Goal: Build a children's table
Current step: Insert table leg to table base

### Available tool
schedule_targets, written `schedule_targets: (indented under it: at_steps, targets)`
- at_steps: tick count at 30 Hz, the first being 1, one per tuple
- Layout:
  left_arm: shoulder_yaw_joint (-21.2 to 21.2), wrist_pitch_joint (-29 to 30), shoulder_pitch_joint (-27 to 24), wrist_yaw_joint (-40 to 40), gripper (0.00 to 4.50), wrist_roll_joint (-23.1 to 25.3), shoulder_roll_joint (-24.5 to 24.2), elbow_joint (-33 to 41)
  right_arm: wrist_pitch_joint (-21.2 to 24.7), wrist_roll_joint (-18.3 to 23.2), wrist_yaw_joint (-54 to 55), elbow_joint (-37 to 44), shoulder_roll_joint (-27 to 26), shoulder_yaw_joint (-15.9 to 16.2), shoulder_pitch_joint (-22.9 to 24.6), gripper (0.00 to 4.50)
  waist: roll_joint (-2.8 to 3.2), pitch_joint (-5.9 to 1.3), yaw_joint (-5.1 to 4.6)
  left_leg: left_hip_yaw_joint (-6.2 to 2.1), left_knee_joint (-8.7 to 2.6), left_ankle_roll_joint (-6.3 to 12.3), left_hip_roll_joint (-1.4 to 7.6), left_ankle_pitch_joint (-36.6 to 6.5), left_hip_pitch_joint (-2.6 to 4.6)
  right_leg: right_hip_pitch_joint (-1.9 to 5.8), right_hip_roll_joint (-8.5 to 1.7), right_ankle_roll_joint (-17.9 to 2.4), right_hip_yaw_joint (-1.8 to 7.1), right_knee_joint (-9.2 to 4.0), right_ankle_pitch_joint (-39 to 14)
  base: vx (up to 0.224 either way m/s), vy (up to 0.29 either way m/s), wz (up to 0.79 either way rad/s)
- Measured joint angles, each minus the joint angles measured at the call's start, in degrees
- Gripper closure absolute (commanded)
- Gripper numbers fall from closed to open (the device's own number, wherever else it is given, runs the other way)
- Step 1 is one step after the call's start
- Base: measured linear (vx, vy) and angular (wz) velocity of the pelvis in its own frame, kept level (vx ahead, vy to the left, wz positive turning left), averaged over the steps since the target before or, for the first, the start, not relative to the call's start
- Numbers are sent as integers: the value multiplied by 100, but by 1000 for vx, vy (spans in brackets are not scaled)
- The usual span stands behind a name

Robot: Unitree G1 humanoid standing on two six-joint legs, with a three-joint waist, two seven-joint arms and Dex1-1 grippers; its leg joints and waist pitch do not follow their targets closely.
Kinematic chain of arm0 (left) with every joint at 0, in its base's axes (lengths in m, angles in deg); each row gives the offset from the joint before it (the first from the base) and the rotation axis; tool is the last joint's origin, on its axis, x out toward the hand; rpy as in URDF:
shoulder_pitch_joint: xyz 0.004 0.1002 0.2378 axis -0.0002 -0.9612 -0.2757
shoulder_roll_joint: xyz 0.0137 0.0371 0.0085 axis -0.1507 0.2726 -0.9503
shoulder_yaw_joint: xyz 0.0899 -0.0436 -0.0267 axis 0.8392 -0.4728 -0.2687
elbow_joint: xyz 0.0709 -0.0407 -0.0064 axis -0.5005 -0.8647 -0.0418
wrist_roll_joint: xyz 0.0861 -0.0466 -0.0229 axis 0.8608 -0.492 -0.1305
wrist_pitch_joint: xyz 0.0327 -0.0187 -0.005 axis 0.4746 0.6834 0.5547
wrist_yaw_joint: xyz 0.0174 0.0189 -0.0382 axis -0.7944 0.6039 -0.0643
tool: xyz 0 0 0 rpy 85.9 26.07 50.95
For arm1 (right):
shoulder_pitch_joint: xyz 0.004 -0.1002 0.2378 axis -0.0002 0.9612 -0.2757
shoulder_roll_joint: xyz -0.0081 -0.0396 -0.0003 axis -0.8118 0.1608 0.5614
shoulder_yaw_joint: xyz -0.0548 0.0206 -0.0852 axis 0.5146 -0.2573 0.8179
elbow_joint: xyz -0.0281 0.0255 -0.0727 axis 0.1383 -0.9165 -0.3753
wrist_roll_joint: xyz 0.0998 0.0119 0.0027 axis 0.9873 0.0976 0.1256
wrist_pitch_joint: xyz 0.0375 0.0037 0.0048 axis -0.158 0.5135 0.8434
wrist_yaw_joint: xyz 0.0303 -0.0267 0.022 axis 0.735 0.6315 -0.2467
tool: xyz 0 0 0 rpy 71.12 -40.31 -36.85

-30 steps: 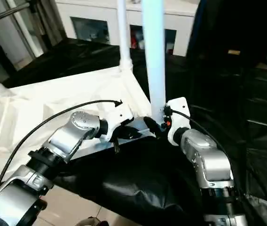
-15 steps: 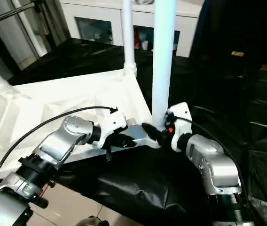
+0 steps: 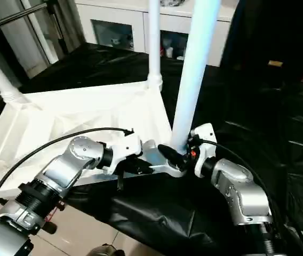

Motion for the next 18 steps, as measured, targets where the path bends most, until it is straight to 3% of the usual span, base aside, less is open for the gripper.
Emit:
schedule_targets:
  at_steps: [2, 3, 8, 14, 18]
  targets:
    - [-7, -81, 7, -2, 450, 0, 17, -73, 26, 28, -4, 0, 0, -7, 1, 140, 0, 0, 8, 0, 8, 0, 0, 0, 0, 1, -2, 0, 0, 6, 0, 0, 0, 0]
    - [-9, -104, 9, -3, 405, 0, 20, -86, 35, 29, -9, 1, 0, -7, 1, 140, 0, 0, 8, 0, 11, 0, 0, 0, -1, 1, -3, 0, 0, 9, 0, 0, 0, 0]
    - [-318, -602, 166, 19, 356, -316, 158, 33, 128, 53, -86, 9, 14, 19, 4, 140, -6, -1, 8, 0, 22, 0, 0, 0, 1, 2, -7, 0, 0, 22, 0, 0, 0, 0]
    - [-640, -655, 256, 356, 344, -762, 90, 210, 205, 158, -107, 41, 23, 20, 7, 140, 0, -5, -57, 1, 19, -14, 2, 6, 17, 2, -5, 0, 1, 44, -1, 0, 0, 0]
    - [-1145, -175, 447, 574, 344, -1480, 157, 225, 305, 167, -123, 184, 30, 44, 19, 140, 1, -5, -44, 1, 21, -24, 2, 8, 16, 2, -5, -4, 1, 50, 2, 0, 0, 0]
